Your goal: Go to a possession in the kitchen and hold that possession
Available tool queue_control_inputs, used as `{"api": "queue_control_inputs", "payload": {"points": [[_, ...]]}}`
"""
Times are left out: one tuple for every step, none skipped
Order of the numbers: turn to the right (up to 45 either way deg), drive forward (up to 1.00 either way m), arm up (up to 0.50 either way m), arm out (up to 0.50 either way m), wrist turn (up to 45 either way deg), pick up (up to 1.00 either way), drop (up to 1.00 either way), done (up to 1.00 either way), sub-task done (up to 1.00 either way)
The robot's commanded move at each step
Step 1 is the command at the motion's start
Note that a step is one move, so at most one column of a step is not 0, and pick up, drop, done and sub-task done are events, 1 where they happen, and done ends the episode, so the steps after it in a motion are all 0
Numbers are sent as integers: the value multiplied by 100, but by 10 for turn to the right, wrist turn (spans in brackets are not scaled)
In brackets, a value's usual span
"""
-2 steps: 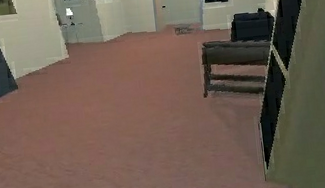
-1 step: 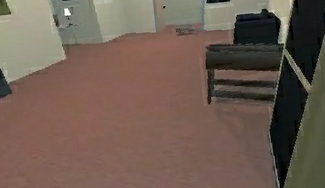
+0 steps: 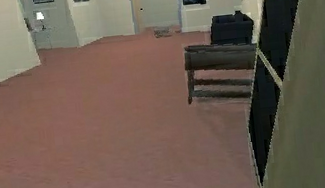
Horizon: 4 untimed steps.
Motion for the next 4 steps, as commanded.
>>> {"api": "queue_control_inputs", "payload": {"points": [[0,40,0,0,0,0,0,0,0],[-450,0,0,0,0,0,0,0,0],[-300,0,0,0,0,0,0,0,0],[0,100,0,0,0,0,0,0,0]]}}
